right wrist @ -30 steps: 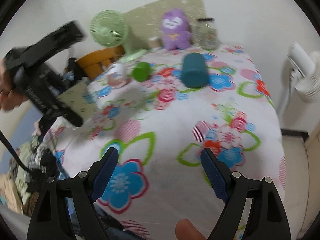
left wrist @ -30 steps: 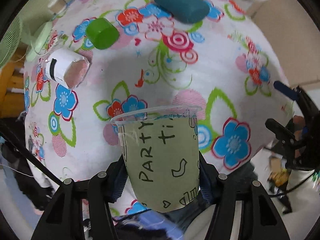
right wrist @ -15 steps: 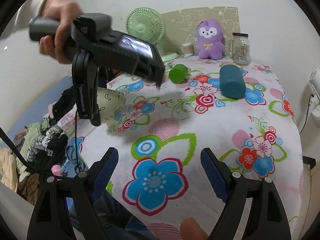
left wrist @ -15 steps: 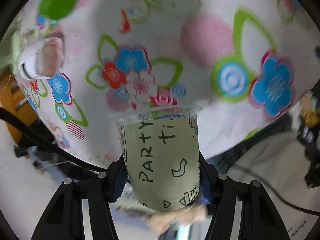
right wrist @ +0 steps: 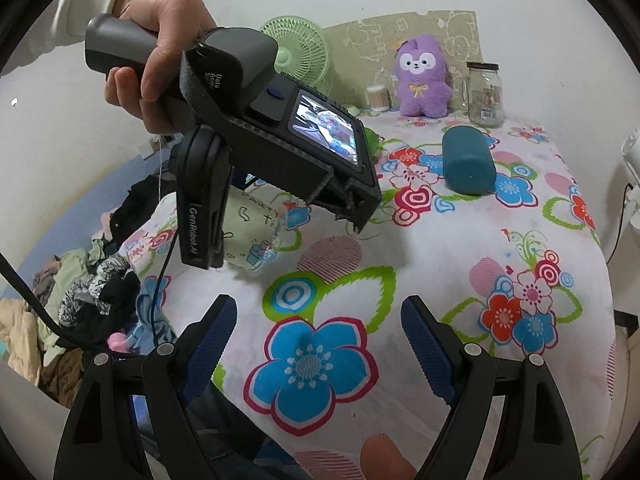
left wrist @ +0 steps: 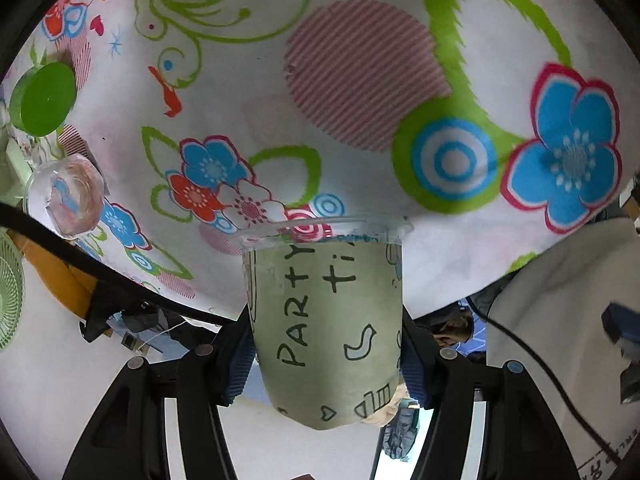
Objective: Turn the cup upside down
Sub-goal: 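Lift and rotate the cup with the left gripper, turning its rim downward, then lower the inverted cup onto the tablecloth and open the left gripper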
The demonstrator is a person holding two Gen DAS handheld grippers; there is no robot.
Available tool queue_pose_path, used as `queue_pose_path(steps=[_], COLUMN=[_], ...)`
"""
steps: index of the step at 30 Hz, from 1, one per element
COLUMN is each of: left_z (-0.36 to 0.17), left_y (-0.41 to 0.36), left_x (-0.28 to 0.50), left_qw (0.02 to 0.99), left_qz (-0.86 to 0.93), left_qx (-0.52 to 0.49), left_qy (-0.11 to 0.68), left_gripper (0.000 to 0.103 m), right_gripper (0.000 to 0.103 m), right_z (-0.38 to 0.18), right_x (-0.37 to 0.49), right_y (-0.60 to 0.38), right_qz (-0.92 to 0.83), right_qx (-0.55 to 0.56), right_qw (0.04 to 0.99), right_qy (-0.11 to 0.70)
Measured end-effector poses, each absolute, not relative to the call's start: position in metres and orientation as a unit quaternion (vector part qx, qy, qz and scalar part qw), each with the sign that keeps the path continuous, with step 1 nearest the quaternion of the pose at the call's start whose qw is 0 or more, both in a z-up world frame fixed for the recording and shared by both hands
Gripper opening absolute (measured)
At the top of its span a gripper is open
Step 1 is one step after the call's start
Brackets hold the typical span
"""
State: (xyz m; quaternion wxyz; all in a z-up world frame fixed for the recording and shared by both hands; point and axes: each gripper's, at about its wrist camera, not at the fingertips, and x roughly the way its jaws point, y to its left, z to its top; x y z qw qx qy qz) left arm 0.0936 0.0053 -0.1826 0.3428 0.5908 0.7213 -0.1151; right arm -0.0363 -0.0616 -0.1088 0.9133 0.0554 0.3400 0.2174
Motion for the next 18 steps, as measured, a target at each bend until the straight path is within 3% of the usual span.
queue_pose_path(steps=[6, 18], left_z=[-0.181, -0.162], left_y=[0.002, 0.006], left_x=[0.099, 0.11], left_qw=[0.364, 0.417], left_qz=[-0.121, -0.155], left_qx=[0.582, 0.551], left_qy=[0.717, 0.706], left_gripper=[0.085, 0.095], right_gripper=[0.086, 0.086], right_z=[-0.108, -0.101], right_x=[-0.031, -0.023], right_y=[-0.057, -0.055], right_qz=[0.221, 0.196], right_qx=[0.058, 0.056], right_qw=[0.912, 0.916], right_qy=[0.339, 0.345])
